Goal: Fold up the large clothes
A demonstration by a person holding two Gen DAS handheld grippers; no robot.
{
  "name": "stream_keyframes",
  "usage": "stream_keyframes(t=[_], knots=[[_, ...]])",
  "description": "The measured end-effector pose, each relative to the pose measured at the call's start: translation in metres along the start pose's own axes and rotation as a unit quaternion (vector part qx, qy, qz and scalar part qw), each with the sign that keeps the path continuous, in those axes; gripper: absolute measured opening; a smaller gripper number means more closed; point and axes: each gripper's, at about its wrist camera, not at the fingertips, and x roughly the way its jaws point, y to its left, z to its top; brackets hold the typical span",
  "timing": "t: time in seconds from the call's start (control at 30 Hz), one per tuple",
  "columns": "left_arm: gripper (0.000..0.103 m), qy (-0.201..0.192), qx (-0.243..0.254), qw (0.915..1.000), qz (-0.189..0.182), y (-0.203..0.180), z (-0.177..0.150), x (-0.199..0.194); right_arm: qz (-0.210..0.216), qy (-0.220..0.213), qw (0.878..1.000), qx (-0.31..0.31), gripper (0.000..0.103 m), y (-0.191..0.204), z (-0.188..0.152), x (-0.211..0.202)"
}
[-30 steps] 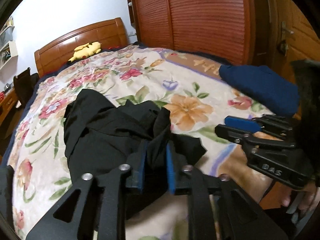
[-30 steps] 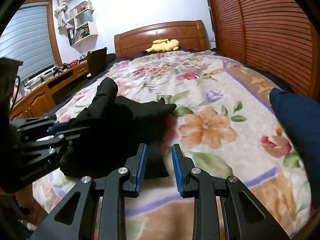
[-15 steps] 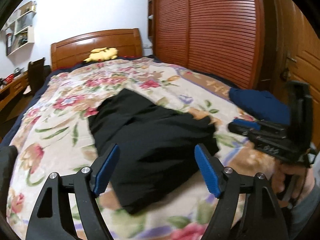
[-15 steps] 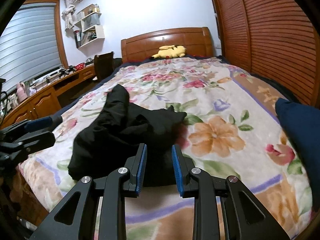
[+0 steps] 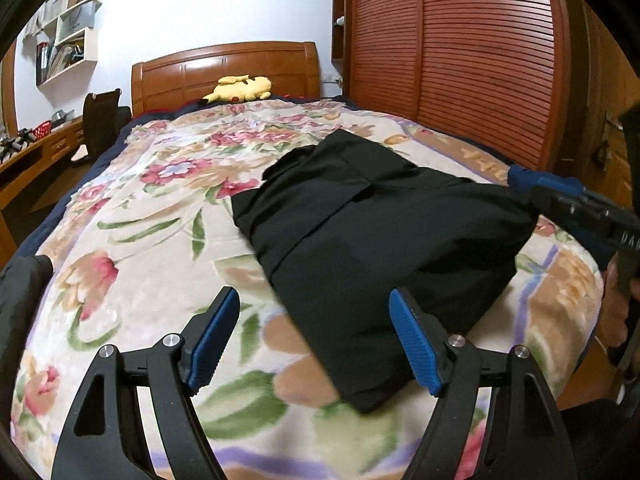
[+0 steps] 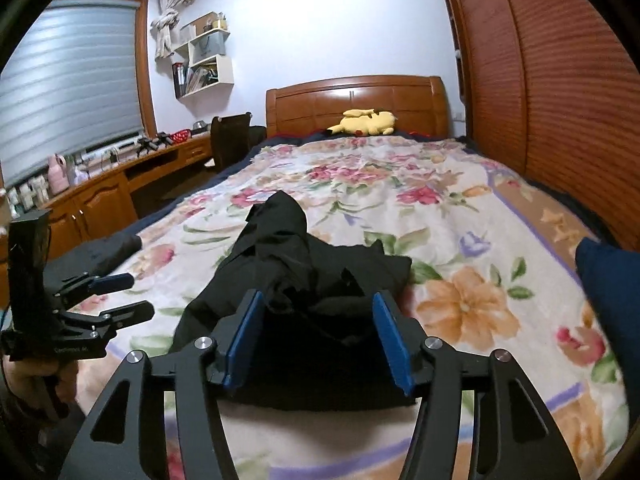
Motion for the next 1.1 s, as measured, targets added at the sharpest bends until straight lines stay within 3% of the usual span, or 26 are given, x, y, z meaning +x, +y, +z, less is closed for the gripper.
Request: stream_keyframes(t=[0.43, 0.5, 0.6, 0.83, 1.0, 1.1], knots=[[0.078, -0.002, -0.011, 0.9994, -0.033, 0.028, -0.020, 0.013, 0.010, 0.065, 0.995, -0.069, 0.059, 0.029, 0.013, 0.067], [0.078, -0.005, -0.014, 0.9992, -0.038, 0.031, -0.021, 0.012, 0.013, 0.063, 0.995, -0.077, 0.037, 0.030, 0.014, 0.072], [0.078, -0.010, -0.018, 0.9988, -0.044, 0.035, -0.023, 0.012, 0.014, 0.041, 0.996, -0.082, 0.019, 0.030, 0.018, 0.072], [0.078, -0.012, -0.004, 0.9990, -0.044, 0.038, -0.024, 0.018, -0.028, 0.019, 0.994, -0.100, 0.015, 0.022, 0.022, 0.057], [0.078, -0.006, 0.004, 0.9986, -0.052, 0.038, -0.025, 0.019, -0.074, 0.078, 0.993, -0.051, 0.016, -0.019, -0.004, 0.072], [0.078, -0.005, 0.006, 0.9985, -0.054, 0.039, -0.026, 0.018, -0.066, 0.098, 0.993, -0.019, 0.022, -0.033, -0.016, 0.082]])
